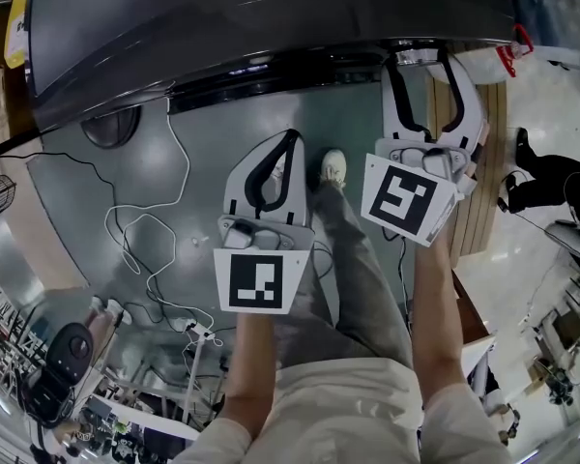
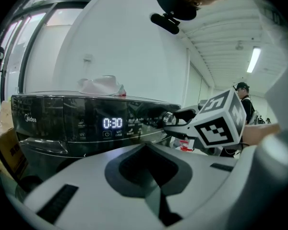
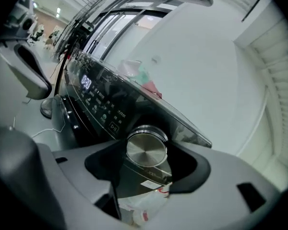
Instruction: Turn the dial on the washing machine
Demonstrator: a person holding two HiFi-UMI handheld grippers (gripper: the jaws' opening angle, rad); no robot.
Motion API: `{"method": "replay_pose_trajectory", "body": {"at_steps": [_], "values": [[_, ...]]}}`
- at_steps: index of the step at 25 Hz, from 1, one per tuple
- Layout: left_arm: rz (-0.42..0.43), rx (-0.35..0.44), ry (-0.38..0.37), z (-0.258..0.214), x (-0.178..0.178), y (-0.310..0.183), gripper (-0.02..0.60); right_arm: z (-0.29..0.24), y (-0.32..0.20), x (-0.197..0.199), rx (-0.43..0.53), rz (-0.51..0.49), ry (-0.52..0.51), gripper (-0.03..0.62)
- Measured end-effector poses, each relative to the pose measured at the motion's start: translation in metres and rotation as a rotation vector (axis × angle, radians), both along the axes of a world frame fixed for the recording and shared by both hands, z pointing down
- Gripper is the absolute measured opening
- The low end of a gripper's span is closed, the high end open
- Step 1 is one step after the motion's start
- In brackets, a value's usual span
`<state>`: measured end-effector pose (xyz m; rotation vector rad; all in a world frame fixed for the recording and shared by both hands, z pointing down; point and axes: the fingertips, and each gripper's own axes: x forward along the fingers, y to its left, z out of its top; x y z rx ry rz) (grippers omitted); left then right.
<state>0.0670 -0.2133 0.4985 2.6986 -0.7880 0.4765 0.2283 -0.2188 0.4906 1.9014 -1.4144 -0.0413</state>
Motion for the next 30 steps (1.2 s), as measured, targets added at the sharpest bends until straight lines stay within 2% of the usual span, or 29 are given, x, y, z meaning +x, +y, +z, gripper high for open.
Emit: {"method": "replay_pose_trajectory", "body": {"at_steps": [11, 30], "values": [[0.001, 0.004, 0.001, -0.002, 0.003, -0.002, 0.012, -0.003, -0.001, 0.004, 0.123, 0.053, -0.266, 0.279], [-0.002, 0.002, 0.001, -0.005, 0.005, -0.006, 0.012, -0.003, 0.003, 0.011, 0.209, 0.134, -0.639, 0.278]]}}
